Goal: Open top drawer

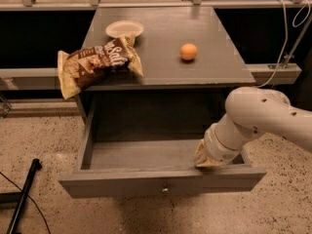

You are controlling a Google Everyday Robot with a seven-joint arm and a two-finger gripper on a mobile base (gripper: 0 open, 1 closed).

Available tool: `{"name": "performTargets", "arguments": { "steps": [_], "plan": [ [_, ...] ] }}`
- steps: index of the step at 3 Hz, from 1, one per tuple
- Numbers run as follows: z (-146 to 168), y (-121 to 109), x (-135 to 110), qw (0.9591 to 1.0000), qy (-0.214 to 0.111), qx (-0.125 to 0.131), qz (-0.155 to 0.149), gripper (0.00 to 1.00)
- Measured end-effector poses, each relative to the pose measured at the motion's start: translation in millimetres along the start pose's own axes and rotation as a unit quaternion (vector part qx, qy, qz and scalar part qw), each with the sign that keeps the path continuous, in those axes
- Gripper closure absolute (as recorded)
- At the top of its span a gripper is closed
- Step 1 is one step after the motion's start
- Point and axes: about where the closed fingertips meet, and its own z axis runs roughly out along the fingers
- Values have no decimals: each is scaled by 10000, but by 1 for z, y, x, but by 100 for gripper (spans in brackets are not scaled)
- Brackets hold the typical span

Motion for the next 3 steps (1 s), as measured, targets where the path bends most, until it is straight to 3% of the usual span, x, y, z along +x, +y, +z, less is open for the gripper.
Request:
{"name": "performTargets", "arguments": {
  "steps": [1,2,3],
  "plan": [
    [-39,6,-4,9977,-383,551,-55,83],
    [-95,9,-3,9901,-690,1207,-179,78],
    [-97,12,-2,9893,-728,1240,-234,60]
  ]
}}
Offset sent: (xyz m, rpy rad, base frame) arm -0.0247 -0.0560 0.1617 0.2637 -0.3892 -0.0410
